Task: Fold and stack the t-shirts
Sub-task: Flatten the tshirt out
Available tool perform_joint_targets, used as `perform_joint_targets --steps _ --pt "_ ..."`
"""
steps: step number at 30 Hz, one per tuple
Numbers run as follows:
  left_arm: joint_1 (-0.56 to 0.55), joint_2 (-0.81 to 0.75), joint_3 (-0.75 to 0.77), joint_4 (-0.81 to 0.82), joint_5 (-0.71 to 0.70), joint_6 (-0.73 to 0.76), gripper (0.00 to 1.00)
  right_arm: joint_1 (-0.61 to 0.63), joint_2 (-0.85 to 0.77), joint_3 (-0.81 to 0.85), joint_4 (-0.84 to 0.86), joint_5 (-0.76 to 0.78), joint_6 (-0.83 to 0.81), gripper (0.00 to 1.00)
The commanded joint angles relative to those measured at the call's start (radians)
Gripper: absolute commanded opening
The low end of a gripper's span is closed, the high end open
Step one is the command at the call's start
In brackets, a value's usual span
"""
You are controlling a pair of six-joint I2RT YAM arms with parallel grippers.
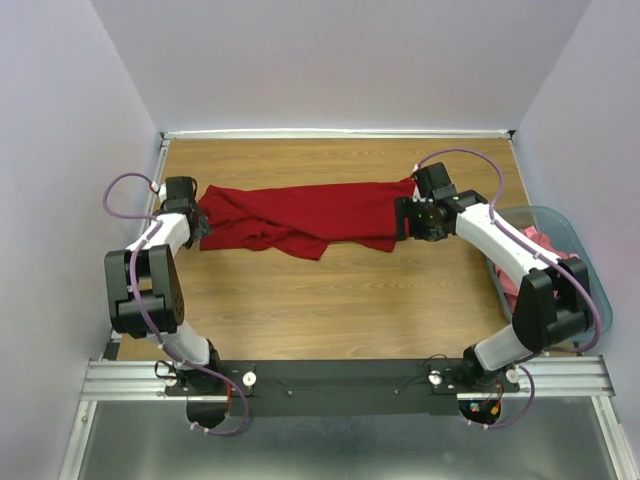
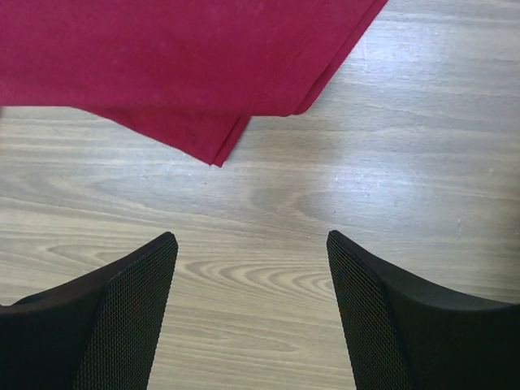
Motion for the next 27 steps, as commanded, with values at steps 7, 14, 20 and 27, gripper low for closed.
perform_joint_targets --steps 7,14,20,27 --pt "-0.019 0.129 0.100 0.025 0.135 0.062 0.67 0.009 -0.043 -0.052 0.047 -0.033 -0.012 0.83" --pt "-0.028 0.190 0.123 0.019 0.162 0.079 0.61 0.009 -0.045 -0.065 0.056 -0.033 -0.015 0.83" --pt "-0.028 0.190 0.088 0.031 0.155 0.079 0.61 0.007 -0.050 -0.062 0.056 -0.033 -0.017 0.83" --pt "-0.030 0.183 0.034 -0.026 0.144 0.069 0.60 0.009 -0.040 -0.059 0.056 -0.033 -0.009 0.83"
